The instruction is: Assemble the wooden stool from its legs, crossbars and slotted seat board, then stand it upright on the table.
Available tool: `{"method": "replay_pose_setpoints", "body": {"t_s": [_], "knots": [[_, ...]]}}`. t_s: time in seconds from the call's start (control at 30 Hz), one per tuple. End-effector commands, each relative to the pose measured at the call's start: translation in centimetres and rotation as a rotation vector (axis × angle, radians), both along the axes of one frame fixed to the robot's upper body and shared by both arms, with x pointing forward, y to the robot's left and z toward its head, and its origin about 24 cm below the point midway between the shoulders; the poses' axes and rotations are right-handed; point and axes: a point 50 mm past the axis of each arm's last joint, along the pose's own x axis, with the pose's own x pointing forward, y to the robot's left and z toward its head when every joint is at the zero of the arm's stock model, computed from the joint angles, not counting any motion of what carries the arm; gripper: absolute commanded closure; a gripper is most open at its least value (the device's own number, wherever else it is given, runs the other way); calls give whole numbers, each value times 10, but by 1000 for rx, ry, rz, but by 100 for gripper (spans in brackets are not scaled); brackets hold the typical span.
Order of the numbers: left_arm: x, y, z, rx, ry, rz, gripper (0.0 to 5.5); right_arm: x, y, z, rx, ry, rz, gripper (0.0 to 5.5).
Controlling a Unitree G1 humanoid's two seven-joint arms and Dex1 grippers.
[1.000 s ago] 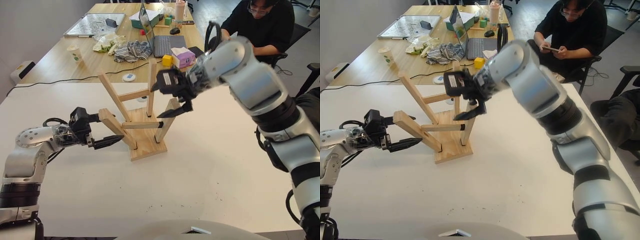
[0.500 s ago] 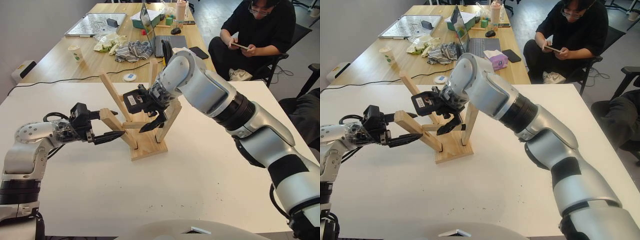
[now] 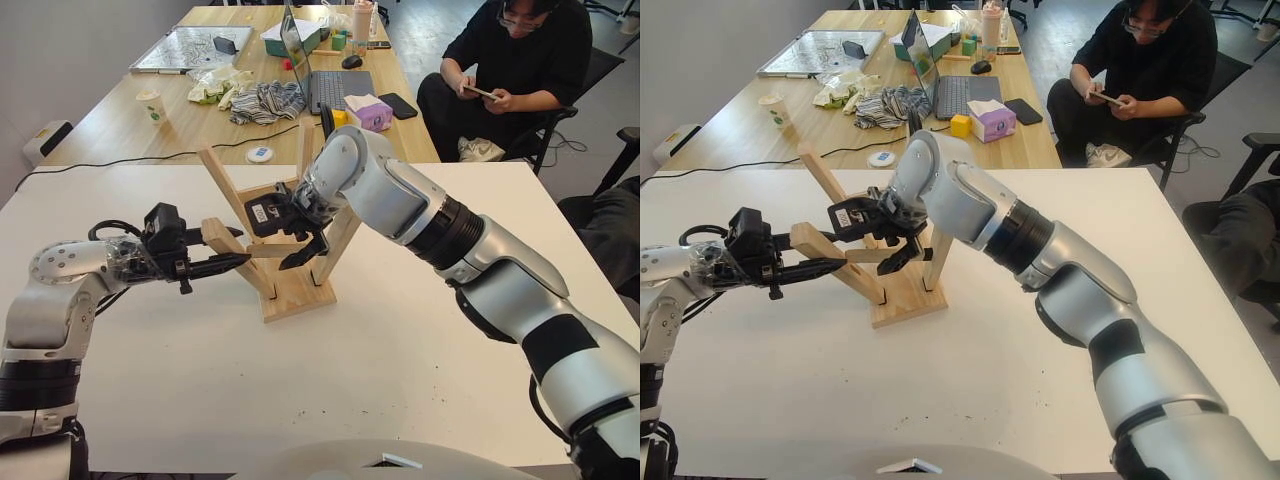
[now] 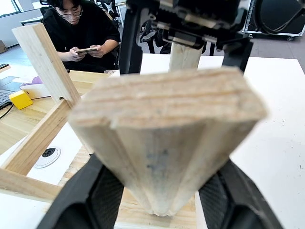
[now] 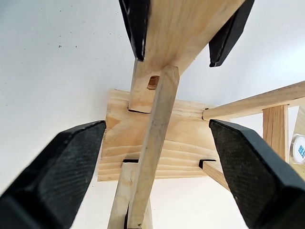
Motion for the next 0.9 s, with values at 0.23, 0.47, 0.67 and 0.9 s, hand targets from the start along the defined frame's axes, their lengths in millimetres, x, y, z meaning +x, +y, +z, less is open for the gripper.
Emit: {"method": "replay_pose_setpoints", "body": {"t_s": [0.23, 0.47, 0.67, 0.9], "knots": [[-1, 1, 7, 8, 5, -15, 346, 4, 4, -25, -26, 23, -35, 275], [1, 2, 9, 17, 8, -17, 346, 6, 2, -28, -33, 16, -38, 399], [1, 4, 8, 20, 8, -20, 346, 5, 1, -31, -44, 11, -31, 479], [0, 9, 6, 22, 7, -12, 347, 6, -4, -41, -91, 9, -22, 488]]}}
